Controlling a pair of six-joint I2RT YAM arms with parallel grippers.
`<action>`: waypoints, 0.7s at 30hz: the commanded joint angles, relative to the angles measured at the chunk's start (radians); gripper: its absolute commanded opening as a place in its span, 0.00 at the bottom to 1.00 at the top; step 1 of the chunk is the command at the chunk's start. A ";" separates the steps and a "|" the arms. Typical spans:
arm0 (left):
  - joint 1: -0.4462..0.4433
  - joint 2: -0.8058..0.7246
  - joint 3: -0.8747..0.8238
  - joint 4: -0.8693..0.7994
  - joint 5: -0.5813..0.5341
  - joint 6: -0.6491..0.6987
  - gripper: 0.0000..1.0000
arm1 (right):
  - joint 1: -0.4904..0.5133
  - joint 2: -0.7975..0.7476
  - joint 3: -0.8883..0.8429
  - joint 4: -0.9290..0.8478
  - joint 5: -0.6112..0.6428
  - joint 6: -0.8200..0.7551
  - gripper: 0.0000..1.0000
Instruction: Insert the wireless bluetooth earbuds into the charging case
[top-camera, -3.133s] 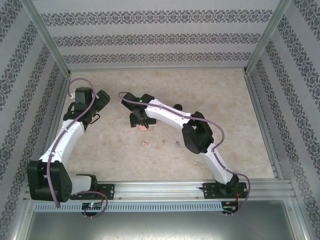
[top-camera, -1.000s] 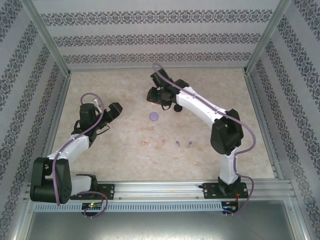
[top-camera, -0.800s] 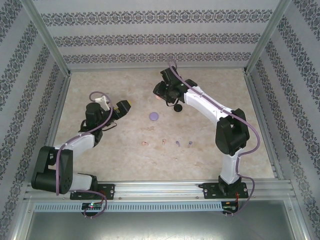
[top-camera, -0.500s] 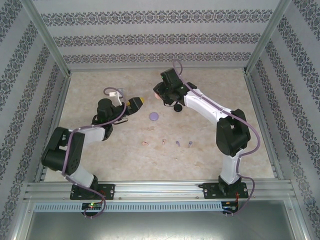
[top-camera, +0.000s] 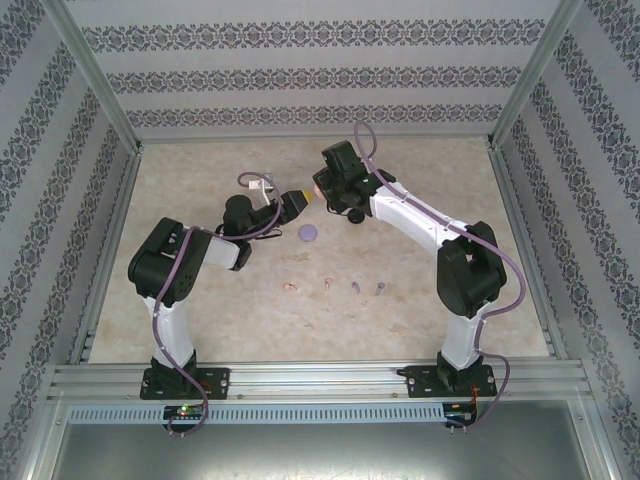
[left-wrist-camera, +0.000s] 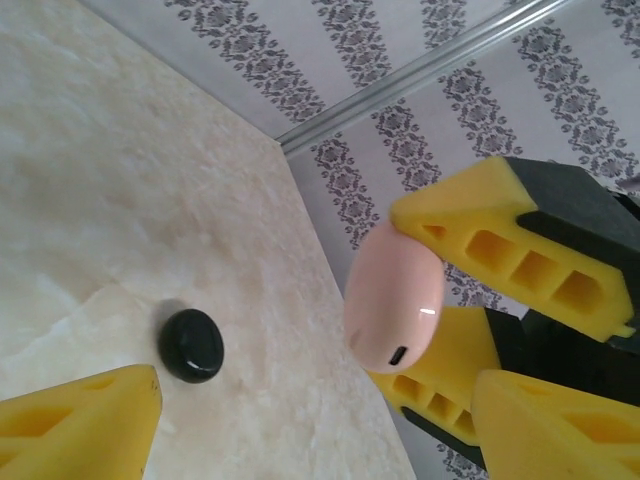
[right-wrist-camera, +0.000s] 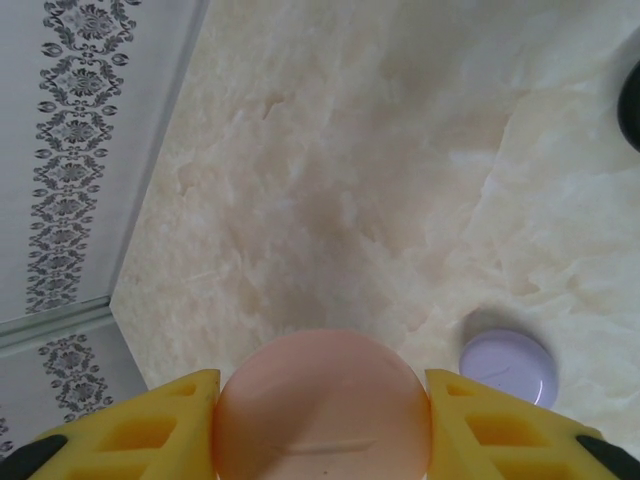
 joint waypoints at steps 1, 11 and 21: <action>-0.017 -0.007 0.032 0.035 0.015 0.039 0.77 | 0.004 -0.034 -0.007 0.022 0.005 0.018 0.43; -0.047 0.010 0.076 -0.010 0.009 0.078 0.64 | 0.006 -0.038 -0.029 0.051 -0.030 0.022 0.43; -0.055 0.033 0.114 -0.025 0.002 0.086 0.54 | 0.009 -0.040 -0.038 0.062 -0.038 0.025 0.43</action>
